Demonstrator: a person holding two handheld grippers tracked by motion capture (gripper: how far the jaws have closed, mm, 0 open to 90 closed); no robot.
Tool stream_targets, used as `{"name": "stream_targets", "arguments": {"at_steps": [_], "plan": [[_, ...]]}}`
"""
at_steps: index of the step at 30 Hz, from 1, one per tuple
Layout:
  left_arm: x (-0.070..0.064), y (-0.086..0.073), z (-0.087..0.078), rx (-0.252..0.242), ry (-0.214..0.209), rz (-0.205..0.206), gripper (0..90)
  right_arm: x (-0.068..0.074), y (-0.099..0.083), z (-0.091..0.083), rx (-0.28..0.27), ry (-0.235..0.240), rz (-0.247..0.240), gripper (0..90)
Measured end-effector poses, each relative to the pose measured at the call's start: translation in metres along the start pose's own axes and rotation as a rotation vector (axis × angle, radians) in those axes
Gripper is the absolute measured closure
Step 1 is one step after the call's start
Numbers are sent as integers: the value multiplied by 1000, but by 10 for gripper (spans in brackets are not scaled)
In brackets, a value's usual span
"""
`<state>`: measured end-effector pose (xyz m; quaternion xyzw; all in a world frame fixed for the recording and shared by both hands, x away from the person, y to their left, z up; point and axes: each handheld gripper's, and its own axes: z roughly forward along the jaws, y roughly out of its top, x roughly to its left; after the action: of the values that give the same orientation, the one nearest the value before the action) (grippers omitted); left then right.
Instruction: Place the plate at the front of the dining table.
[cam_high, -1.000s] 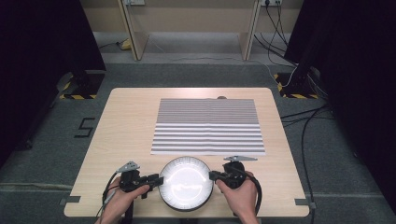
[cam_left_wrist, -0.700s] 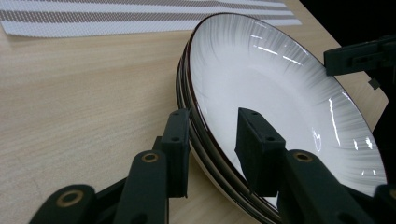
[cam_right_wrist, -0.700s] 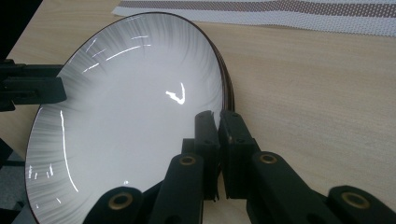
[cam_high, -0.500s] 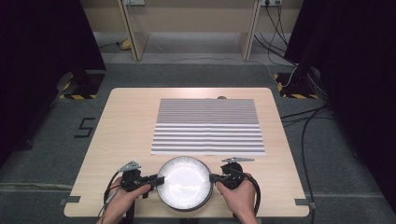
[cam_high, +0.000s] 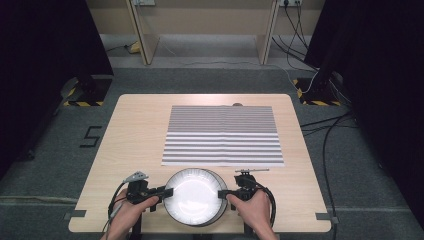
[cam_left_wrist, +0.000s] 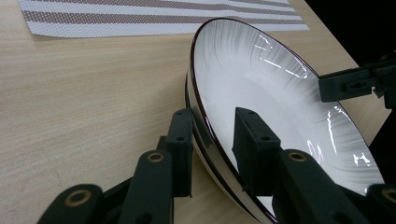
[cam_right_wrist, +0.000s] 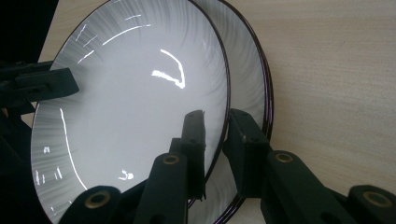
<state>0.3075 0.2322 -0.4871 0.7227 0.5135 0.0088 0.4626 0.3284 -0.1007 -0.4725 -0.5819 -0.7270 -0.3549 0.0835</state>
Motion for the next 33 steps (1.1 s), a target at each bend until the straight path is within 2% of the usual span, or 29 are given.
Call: {"name": "stream_targets", "arguments": {"at_steps": [2, 5, 6, 7, 10, 13, 14, 15, 16, 17, 18, 23, 26, 29, 30, 31, 33], "plan": [[-1, 0, -1, 0, 2, 1, 679, 2, -1, 0, -6, -14, -11, 760], [-1, 0, -2, 2, 5, 10, 685, 2, -1, 0, -10, -7, -2, 730], [-1, 1, -4, 3, 5, 13, 686, -1, -1, -1, -6, 29, 28, 709], [-1, 1, -4, 3, 5, 13, 687, -2, 0, -1, 0, 38, 39, 709], [-1, 1, -4, 9, 5, 13, 687, -1, 0, -1, 6, 32, 39, 709], [-1, 0, -3, 10, -2, -9, 691, 2, -1, -1, -5, 7, 42, 710], [-1, -1, -3, 9, -6, -18, 694, 0, -4, -1, -31, 23, 67, 713], [0, -2, -2, 11, -16, -33, 694, 0, -4, -1, -31, 23, 67, 713], [1, -3, -1, 16, -29, -51, 699, -4, -5, -1, -43, 51, 99, 718], [0, -5, 2, 30, -28, -44, 709, -12, -6, -1, -61, 114, 151, 726], [-1, -6, 2, 25, -21, -31, 708, -16, -7, 0, -74, 146, 172, 733], [-1, -5, 1, 25, -21, -34, 714, -18, -7, 0, -74, 161, 184, 734], [-1, -5, 1, 22, -18, -40, 720, -22, -6, 0, -63, 192, 223, 755], [0, -5, 1, 13, -20, -51, 743, -22, -7, 0, -64, 197, 218, 792], [0, -1, -2, 1, -19, -52, 748, -20, -8, 1, -45, 191, 196, 808], [0, -1, -2, 1, -19, -52, 752, -20, -8, 1, -45, 191, 196, 808], [0, 3, -4, -3, -3, -37, 755, -16, -8, 6, -12, 176, 167, 813]]}}
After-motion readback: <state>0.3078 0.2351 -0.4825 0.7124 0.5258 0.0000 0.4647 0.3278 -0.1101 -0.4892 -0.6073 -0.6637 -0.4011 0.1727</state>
